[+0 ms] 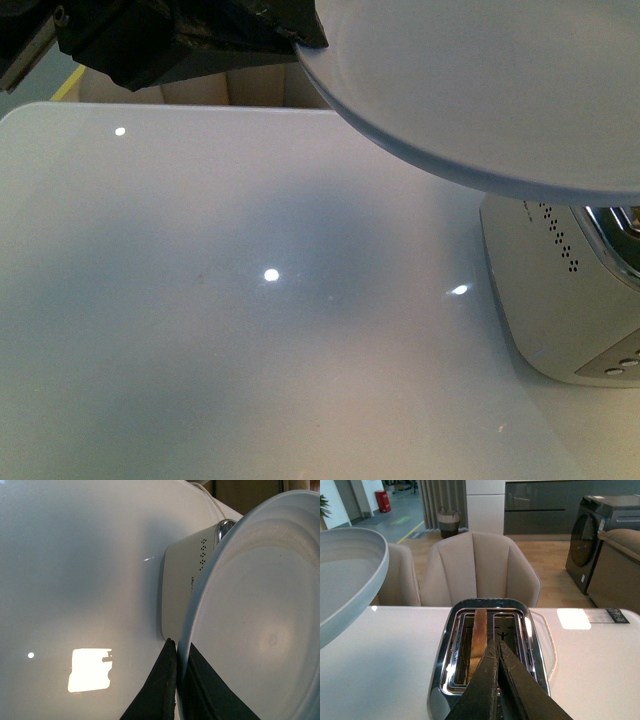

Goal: Left arm holds plate, right arm toasts bread

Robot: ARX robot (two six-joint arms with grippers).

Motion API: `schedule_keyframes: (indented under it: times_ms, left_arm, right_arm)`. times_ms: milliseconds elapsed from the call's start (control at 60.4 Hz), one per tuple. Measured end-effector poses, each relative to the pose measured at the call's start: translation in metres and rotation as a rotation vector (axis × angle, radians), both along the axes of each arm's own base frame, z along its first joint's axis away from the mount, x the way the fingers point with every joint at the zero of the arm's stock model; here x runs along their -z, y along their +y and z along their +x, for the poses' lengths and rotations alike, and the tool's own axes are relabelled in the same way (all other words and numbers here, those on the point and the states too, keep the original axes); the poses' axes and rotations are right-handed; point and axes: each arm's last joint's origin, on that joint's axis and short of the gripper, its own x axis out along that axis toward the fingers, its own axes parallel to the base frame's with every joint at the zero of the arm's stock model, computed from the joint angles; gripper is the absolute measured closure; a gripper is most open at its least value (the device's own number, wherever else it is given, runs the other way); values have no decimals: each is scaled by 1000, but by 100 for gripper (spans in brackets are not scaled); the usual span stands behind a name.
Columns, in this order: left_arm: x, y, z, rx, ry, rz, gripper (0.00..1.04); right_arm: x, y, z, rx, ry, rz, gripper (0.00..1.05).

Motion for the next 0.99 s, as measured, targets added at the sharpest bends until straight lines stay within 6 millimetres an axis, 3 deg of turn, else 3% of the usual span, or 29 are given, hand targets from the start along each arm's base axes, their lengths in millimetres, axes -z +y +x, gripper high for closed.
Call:
schedule_keyframes:
  times_ms: [199,547,994]
  left_arm:
    - [0,0,0,-1,0,1,102]
    - [0,0,0,1,-1,0,102]
    - [0,0,0,1,-1,-1,102]
  right_arm:
    - [4,0,-13,-1,-24,0,103]
    - [4,0,-13,1,-27,0,102]
    - [4,0,-13,1,-27,0,33]
